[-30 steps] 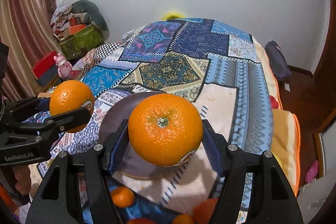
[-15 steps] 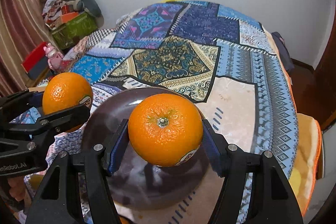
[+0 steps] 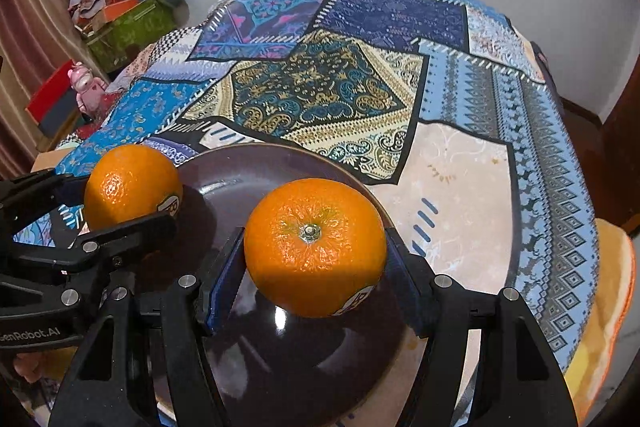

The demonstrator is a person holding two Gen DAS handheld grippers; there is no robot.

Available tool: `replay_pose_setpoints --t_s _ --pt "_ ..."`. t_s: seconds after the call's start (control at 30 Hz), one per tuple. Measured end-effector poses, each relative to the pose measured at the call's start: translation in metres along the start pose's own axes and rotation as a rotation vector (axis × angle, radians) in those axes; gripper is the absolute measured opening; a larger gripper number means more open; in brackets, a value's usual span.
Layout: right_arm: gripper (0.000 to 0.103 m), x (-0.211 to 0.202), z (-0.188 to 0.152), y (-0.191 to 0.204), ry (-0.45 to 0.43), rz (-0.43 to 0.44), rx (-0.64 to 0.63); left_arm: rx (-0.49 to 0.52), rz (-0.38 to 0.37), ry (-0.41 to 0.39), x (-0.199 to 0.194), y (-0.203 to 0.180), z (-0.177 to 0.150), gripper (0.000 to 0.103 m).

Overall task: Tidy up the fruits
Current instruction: 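Carry both oranges onto the purple plate and open both tools, then withdraw both tools from the plate toward the red tomatoes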

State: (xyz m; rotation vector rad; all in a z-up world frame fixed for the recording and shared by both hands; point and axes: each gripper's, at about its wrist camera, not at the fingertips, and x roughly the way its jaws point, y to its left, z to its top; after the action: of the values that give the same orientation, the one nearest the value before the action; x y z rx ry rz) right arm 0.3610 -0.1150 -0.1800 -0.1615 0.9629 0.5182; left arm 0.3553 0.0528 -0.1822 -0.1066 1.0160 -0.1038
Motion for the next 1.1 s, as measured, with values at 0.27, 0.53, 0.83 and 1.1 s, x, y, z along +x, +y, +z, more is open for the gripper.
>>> replay_pose_setpoints --t_s 0.27,0.53,0.83,1.1 --pt "0.063 0.006 -0.002 -0.002 0.033 -0.006 -0.003 0.014 0.012 0.022 0.008 -0.002 0.0 0.067" --pt "0.065 0.0 -0.002 -0.002 0.035 -0.01 0.005 0.051 0.022 -0.033 -0.008 -0.011 -0.003 0.07" --pt "0.065 -0.041 -0.002 0.001 -0.046 -0.03 -0.03 0.09 0.041 -0.115 -0.053 -0.022 -0.005 0.073" --pt "0.065 -0.091 -0.017 -0.001 -0.133 -0.037 -0.036 0.108 0.032 -0.17 -0.099 -0.03 -0.025 0.074"
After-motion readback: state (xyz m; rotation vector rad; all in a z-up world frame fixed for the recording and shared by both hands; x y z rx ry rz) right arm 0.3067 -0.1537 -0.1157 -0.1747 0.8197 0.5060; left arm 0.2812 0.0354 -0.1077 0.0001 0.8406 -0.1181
